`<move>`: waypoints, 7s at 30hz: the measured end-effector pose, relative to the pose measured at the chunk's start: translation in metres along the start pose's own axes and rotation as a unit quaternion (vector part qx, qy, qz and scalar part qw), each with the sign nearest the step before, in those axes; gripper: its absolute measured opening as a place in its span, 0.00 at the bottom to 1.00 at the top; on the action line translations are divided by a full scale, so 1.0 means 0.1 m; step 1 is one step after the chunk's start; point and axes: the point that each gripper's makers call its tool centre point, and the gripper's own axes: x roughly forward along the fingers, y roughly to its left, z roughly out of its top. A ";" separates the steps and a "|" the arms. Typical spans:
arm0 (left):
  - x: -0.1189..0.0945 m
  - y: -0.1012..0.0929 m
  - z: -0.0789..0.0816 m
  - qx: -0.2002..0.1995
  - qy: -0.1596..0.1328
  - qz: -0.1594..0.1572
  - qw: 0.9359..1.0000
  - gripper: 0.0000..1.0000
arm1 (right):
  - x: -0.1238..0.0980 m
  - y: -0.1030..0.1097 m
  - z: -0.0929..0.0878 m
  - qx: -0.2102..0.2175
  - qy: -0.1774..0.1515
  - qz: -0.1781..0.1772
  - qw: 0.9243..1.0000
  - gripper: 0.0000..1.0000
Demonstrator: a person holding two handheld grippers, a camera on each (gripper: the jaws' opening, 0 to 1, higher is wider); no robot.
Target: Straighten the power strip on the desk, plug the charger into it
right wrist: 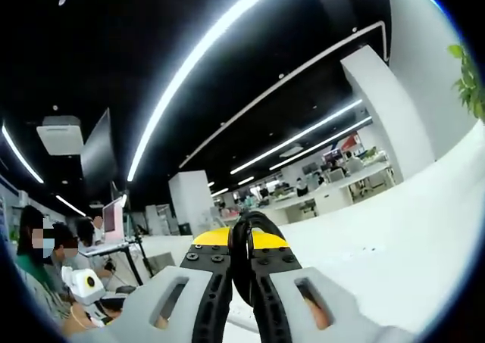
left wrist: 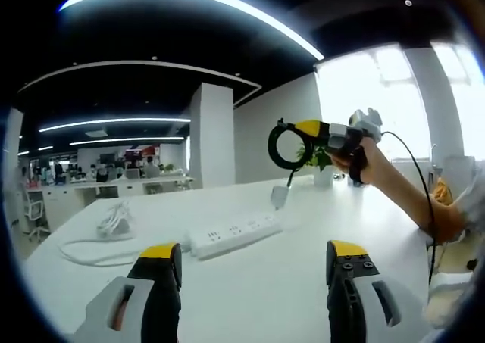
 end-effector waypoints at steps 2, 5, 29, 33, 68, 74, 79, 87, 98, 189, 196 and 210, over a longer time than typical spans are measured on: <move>0.03 -0.01 0.03 0.003 -0.005 0.001 1.000 0.80 | 0.01 -0.01 0.00 -0.001 0.000 0.000 1.000 0.05; 0.07 -0.03 0.09 0.003 -0.018 -0.001 1.000 0.80 | 0.01 -0.04 0.02 0.001 -0.001 0.001 1.000 0.05; 0.44 -0.20 0.32 0.053 -0.045 -0.040 0.997 0.79 | -0.02 0.15 -0.06 -0.005 0.001 0.015 1.000 0.05; 0.54 -0.20 0.35 0.051 -0.047 -0.045 0.997 0.80 | -0.03 0.16 -0.04 -0.001 -0.003 0.019 1.000 0.05; 1.24 -0.34 0.27 0.080 -0.036 -0.082 0.993 0.80 | -0.07 0.32 0.00 0.011 -0.015 0.032 0.999 0.05; 1.31 -0.35 0.29 0.086 -0.038 -0.083 0.992 0.80 | -0.07 0.35 -0.02 0.014 -0.014 0.033 0.999 0.05; 1.38 -0.37 0.29 0.084 -0.037 -0.086 0.992 0.80 | -0.03 0.36 -0.02 0.009 -0.007 0.034 0.999 0.05; 1.49 -0.43 0.28 0.090 -0.033 -0.094 0.991 0.80 | -0.04 0.39 0.01 0.008 -0.009 0.036 0.999 0.05; 1.56 -0.50 0.33 0.091 -0.038 -0.102 0.990 0.77 | -0.05 0.40 0.02 0.005 -0.009 0.032 0.999 0.05; 1.95 -0.63 0.26 0.135 0.003 -0.227 0.965 0.25 | 0.01 0.47 -0.03 -0.004 0.016 0.038 0.999 0.05; 2.01 -0.62 0.23 0.129 0.029 -0.283 0.950 0.25 | 0.12 0.41 -0.05 -0.016 0.032 0.030 0.999 0.05; 2.18 -0.58 0.15 0.092 0.032 -0.357 0.929 0.25 | 0.28 0.27 -0.15 -0.020 0.055 0.015 0.998 0.05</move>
